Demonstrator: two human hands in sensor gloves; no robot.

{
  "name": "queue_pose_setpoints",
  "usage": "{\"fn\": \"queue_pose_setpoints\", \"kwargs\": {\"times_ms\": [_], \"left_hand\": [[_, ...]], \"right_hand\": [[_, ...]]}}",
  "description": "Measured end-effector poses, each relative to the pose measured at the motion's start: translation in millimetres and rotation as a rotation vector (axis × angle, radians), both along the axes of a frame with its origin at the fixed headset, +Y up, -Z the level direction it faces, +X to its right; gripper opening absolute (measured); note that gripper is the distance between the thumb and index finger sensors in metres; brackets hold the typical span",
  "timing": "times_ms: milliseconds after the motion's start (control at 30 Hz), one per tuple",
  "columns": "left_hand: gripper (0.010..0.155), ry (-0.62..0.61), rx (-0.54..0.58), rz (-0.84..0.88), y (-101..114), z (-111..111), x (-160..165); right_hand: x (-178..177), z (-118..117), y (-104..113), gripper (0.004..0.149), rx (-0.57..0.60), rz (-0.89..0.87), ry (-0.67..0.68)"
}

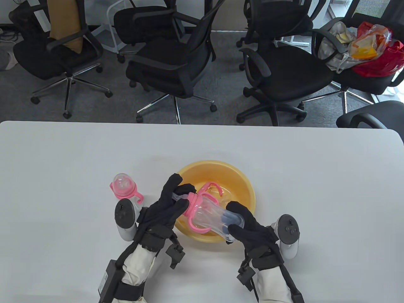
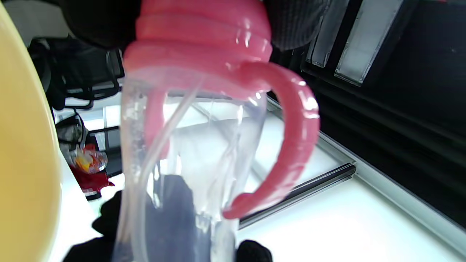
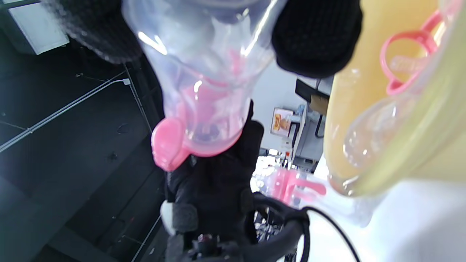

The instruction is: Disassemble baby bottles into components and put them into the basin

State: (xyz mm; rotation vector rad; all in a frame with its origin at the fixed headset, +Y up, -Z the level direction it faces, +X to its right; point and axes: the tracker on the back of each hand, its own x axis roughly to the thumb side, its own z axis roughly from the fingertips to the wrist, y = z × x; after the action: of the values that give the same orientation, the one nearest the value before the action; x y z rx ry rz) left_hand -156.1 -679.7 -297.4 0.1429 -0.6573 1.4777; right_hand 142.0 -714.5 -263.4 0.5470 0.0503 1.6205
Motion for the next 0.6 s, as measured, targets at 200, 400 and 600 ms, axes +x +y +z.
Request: {"fn": "queue_pose_setpoints", "kwargs": {"times_ms": [200,400,600], "left_hand": [[0.087,0.142,0.040,-0.028,4,4,-2],[0.080,0.324,-0.062,-0.077,-16,0,-6],[0.075,0.218,-0.103,0.042,0,1,-21]], "right_hand": [[-12,6,7,0.088,0.074,0.085,-0.036],[-23,17,20,0.087,0.282,0.411,-0.175],[-11,9,9,0.086,0.114,0.041,-0.118]]}}
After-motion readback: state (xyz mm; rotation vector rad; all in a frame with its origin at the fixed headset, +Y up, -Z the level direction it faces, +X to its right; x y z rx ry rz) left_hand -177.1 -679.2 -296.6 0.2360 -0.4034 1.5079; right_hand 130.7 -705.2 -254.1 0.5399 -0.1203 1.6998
